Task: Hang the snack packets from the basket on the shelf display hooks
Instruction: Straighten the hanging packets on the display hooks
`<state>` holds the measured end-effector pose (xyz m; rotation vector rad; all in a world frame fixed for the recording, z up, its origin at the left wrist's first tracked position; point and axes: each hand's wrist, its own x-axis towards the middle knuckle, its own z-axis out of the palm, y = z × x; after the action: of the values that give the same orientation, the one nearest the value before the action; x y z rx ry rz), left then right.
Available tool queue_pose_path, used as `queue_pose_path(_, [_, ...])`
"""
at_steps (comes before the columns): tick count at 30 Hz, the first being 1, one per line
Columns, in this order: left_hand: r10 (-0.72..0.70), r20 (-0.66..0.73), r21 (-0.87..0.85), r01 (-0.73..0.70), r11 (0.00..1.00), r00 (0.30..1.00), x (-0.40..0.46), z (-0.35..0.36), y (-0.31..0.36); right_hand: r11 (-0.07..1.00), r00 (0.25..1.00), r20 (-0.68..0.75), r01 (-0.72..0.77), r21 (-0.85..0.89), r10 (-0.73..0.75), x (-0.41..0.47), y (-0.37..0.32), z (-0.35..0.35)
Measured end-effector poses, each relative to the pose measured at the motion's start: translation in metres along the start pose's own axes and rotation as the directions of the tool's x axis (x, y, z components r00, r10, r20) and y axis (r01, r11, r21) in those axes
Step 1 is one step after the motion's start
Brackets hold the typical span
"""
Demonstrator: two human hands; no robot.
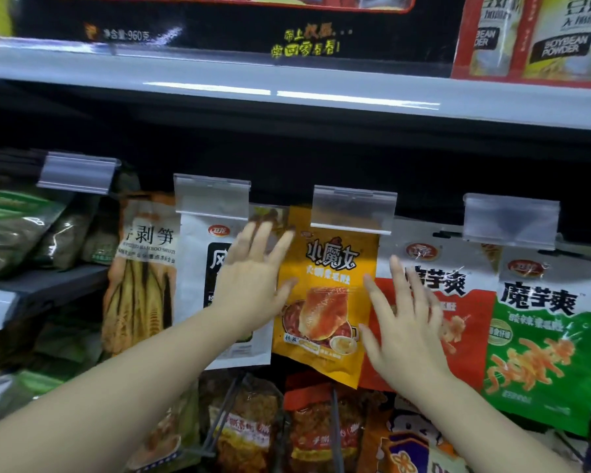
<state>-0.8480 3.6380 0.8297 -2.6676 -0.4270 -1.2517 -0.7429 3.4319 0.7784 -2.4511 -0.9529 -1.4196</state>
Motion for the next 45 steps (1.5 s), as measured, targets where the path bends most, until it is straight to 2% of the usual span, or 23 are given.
queue_pose_path(3, [-0.046,-0.143,0.061,0.056,0.997,0.989,-0.01,-0.003,-0.037,0.982,0.981,-0.077,0.18,0.05,-0.176,0.015,-0.033,-0.005])
queue_pose_path(5, [-0.001,-0.137,0.091,0.014,0.996,0.991,-0.015,0.001,-0.056,0.965,0.969,-0.075,0.242,0.101,-0.235,0.034,-0.06,-0.007])
queue_pose_path(10, [0.002,-0.02,-0.008,-0.002,1.0,1.0,-0.009,-0.002,-0.074,0.963,0.957,0.131,0.243,0.119,-0.258,0.093,-0.119,-0.027])
queue_pose_path(12, [0.005,0.056,0.007,-0.005,1.0,0.998,-0.003,0.002,-0.081,0.965,0.941,0.228,0.223,0.138,-0.25,0.111,-0.131,-0.029])
queue_pose_path(14, [0.034,0.043,0.053,-0.036,0.998,0.998,0.001,0.005,-0.087,0.969,0.942,0.246,0.197,0.148,-0.229,0.121,-0.14,-0.031])
queue_pose_path(17, [0.047,0.066,0.023,-0.049,0.999,0.997,0.008,0.008,-0.092,0.975,0.934,0.289,0.175,0.136,-0.208,0.125,-0.147,-0.028])
queue_pose_path(23, [0.094,0.09,-0.004,-0.094,0.996,0.992,0.013,0.021,-0.094,0.981,0.937,0.291,0.178,0.08,-0.194,0.122,-0.143,-0.025])
queue_pose_path(27, [0.088,0.115,0.031,-0.092,0.995,0.989,0.017,0.031,-0.095,0.983,0.956,0.248,0.176,-0.056,-0.157,0.125,-0.146,-0.036])
queue_pose_path(29, [0.094,0.113,0.045,-0.1,0.994,0.989,0.018,0.035,-0.097,0.985,0.956,0.249,0.169,-0.024,-0.157,0.126,-0.147,-0.036])
queue_pose_path(31, [0.094,0.1,0.043,-0.099,0.994,0.99,0.018,0.036,-0.098,0.981,0.962,0.193,0.193,0.022,-0.194,0.125,-0.148,-0.031])
queue_pose_path(34, [0.104,0.091,0.039,-0.108,0.993,0.99,0.017,0.035,-0.099,0.981,0.935,0.299,0.19,0.03,-0.19,0.123,-0.143,-0.023])
queue_pose_path(38, [0.184,0.061,0.003,-0.184,0.983,0.981,0.013,0.033,-0.108,0.982,0.932,0.31,0.184,0.044,-0.188,0.116,-0.143,-0.02])
queue_pose_path(41, [0.248,0.065,0.041,-0.251,0.967,0.967,0.008,0.03,-0.115,0.982,0.946,0.26,0.184,0.051,-0.191,0.109,-0.143,-0.017])
queue_pose_path(45, [0.236,0.106,0.124,-0.248,0.961,0.966,-0.003,0.028,-0.123,0.976,0.94,0.262,0.218,0.027,-0.218,0.1,-0.143,-0.01])
